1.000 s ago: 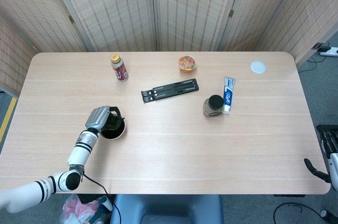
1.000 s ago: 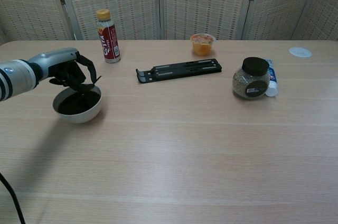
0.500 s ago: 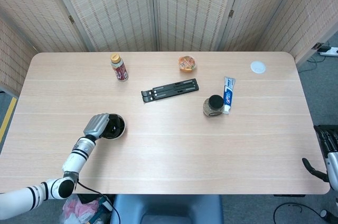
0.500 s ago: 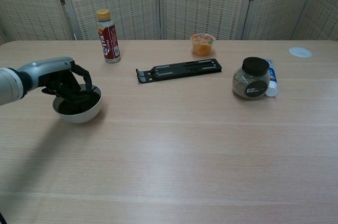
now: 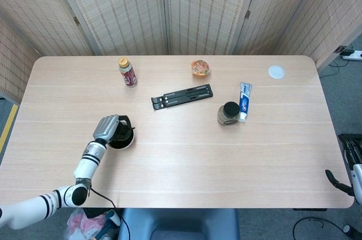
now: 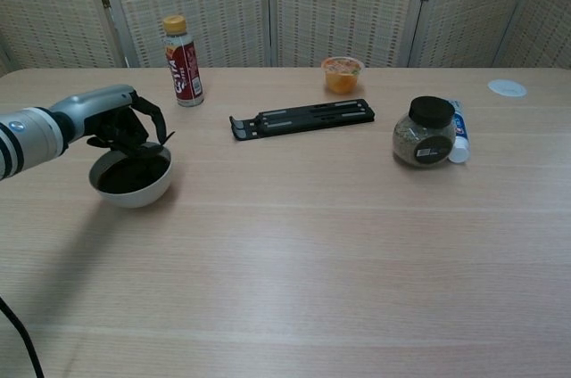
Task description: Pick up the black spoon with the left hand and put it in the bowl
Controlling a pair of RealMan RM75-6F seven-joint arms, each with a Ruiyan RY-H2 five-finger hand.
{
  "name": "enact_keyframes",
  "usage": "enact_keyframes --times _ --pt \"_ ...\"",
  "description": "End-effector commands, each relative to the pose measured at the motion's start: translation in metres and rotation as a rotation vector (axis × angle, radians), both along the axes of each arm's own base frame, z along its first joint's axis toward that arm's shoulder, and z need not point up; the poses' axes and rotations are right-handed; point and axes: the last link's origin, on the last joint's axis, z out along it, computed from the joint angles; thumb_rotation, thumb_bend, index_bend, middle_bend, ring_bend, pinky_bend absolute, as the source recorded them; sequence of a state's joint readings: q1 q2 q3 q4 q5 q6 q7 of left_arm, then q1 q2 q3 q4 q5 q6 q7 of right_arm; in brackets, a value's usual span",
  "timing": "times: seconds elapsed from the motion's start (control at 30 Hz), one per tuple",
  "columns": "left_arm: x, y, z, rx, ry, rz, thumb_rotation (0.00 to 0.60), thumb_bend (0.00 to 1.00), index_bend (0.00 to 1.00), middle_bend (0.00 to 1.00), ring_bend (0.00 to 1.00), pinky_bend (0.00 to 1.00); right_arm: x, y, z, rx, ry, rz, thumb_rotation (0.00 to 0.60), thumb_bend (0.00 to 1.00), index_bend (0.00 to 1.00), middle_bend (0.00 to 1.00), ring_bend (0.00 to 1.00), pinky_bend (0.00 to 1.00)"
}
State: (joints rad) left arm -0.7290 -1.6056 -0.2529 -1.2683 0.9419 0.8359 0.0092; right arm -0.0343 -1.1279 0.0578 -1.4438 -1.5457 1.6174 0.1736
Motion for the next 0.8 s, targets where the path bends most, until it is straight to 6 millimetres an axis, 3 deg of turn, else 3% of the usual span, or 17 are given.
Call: enact_keyframes --times 0.03,0.37,0.47,0.53,0.63,0.73,0.8 --pt "-0.007 0.0 0.004 0.006 0.006 0.017 0.6 0.6 0.71 0.95 0.85 1.0 0.0 -0.001 0.0 0.001 0.0 0.003 0.6 0.18 0.0 0.13 0.13 0.09" --pt "-0.019 -0.021 0.012 -0.03 -0.003 0.017 0.6 0.6 0.68 0.95 0.84 1.0 0.002 -0.004 -0.002 0.008 -0.002 0.014 0.6 0.18 0.0 0.13 0.13 0.09" --pt "-0.015 -0.023 0.014 -0.029 -0.025 0.007 0.6 0.53 0.49 0.93 0.83 1.0 0.003 -0.005 -0.002 0.008 -0.001 0.02 0.6 0.18 0.0 0.13 0.13 0.09" --pt "-0.013 -0.024 0.016 -0.024 -0.031 -0.002 0.6 0.41 0.31 0.91 0.83 1.0 0.004 -0.006 -0.002 0.007 -0.001 0.023 0.6 0.18 0.0 0.13 0.13 0.09" --pt "-0.011 -0.025 0.021 -0.005 -0.038 -0.011 0.6 0.3 0.13 0.87 0.8 0.99 0.005 -0.006 -0.001 0.006 0.001 0.024 0.6 0.18 0.0 0.13 0.13 0.09" --pt "-0.013 -0.025 0.029 0.015 -0.047 -0.004 0.6 0.27 0.05 0.82 0.75 0.99 0.006 -0.007 -0.001 0.006 0.002 0.023 0.6 0.18 0.0 0.13 0.13 0.09" --pt "-0.016 -0.026 0.038 0.031 -0.047 0.001 0.6 0.27 0.05 0.75 0.68 0.99 0.006 -0.007 0.0 0.007 0.004 0.022 0.6 0.18 0.0 0.13 0.13 0.09"
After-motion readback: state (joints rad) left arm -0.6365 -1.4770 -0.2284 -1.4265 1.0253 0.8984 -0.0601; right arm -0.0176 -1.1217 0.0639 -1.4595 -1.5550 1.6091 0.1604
